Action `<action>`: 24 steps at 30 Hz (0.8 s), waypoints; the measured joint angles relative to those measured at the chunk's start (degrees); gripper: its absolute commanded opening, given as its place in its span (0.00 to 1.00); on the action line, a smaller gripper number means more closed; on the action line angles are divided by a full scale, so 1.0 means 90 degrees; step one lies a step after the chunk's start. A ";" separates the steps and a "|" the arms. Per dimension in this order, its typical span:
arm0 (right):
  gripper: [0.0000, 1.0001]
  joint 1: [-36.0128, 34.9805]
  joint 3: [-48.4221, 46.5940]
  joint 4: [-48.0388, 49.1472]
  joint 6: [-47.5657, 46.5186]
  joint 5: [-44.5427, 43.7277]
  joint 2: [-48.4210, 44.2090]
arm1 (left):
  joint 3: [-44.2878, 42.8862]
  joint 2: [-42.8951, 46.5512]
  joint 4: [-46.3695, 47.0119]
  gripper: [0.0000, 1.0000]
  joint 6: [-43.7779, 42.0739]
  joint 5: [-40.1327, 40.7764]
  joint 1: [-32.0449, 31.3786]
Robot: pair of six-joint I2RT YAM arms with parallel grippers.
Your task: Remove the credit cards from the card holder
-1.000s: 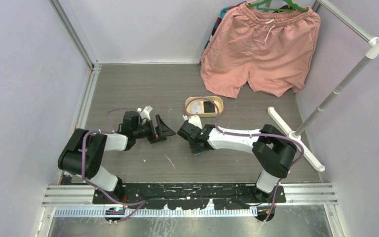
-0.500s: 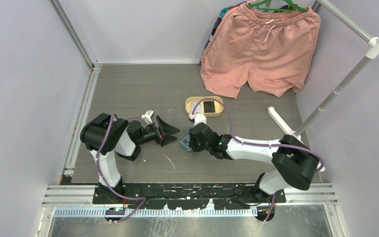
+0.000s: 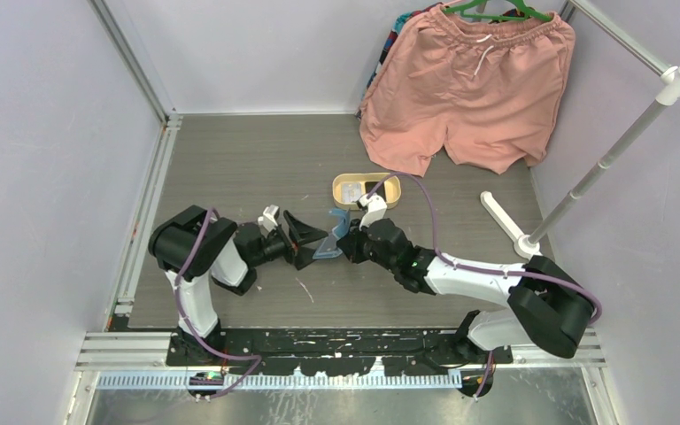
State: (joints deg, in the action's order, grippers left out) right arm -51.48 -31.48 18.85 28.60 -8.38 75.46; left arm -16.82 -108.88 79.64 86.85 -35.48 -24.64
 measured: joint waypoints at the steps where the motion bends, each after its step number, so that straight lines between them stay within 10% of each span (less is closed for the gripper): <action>1: 0.01 0.0007 0.0000 0.0053 0.0000 0.0027 0.0000 | 0.0000 0.0000 0.0010 0.92 0.0053 0.0041 -0.0019; 11: 0.01 0.0175 0.0153 0.0432 0.0022 0.0306 0.0000 | 0.0002 -0.0007 -0.0010 0.48 0.0704 0.0561 -0.0221; 16: 0.01 0.0262 0.0272 0.0563 0.0053 0.0396 0.0000 | -0.0022 -0.0092 -0.0036 0.01 0.0811 0.0668 -0.0250; 24: 0.02 0.0369 0.0476 0.0952 0.0153 0.0389 0.0000 | -0.0231 -0.0100 -0.0090 0.00 0.0784 0.0682 -0.0274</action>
State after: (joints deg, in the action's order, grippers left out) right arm -48.16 -27.20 27.42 29.98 -4.89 75.46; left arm -18.90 -109.78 78.83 93.91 -29.34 -27.11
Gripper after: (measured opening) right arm 0.136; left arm 0.048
